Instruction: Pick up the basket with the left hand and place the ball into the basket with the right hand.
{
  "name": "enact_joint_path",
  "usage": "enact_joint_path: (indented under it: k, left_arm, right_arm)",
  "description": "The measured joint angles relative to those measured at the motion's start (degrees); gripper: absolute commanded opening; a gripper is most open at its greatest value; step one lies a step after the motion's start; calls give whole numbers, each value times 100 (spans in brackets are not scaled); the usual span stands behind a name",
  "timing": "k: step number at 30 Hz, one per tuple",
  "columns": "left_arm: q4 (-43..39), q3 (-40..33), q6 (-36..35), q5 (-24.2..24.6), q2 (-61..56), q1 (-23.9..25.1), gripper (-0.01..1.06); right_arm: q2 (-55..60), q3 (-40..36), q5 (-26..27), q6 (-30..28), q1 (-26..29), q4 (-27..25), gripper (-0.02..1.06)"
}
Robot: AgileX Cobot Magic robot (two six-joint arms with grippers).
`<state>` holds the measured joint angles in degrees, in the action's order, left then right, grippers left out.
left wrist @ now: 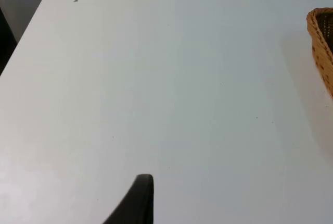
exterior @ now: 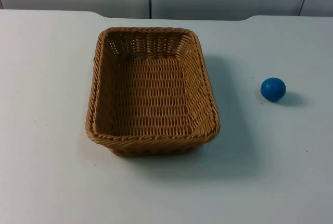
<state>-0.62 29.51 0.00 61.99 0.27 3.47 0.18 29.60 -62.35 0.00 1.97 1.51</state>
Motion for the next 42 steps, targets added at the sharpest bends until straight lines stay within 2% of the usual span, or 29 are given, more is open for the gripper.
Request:
enact_joint_path:
  k: [18, 22, 29, 32, 33, 34, 38, 39, 42]
  left_arm:
    - [11, 0, -31, 0, 0, 0, 105]
    - [11, 0, -31, 0, 0, 0, 105]
    - [-10, 25, 116, -12, 203, 0, 105]
    - [-20, 277, 263, -404, 707, 0, 105]
    - [-20, 277, 263, -404, 707, 0, 105]
    - [-20, 510, 271, -766, 1030, 0, 105]
    - [24, 1164, 284, -1614, 2043, -82, 105]
    - [24, 1164, 284, -1614, 2043, -82, 105]
    - [375, 1669, 518, -1993, 3013, -103, 105]
  right_arm:
    - [0, 0, 0, 137, -128, -24, 105]
    - [0, 0, 0, 422, -128, 106, 105]
    - [0, 0, 0, 308, -128, 157, 105]
    - [0, 0, 0, 208, -128, 157, 105]
    - [0, 0, 0, 208, -128, 157, 105]
    - [0, 0, 0, 195, -128, 146, 105]
    - [0, 0, 0, 157, -128, 146, 105]
    - [0, 0, 0, 157, -128, 146, 105]
    - [0, 0, 0, 147, -128, 135, 105]
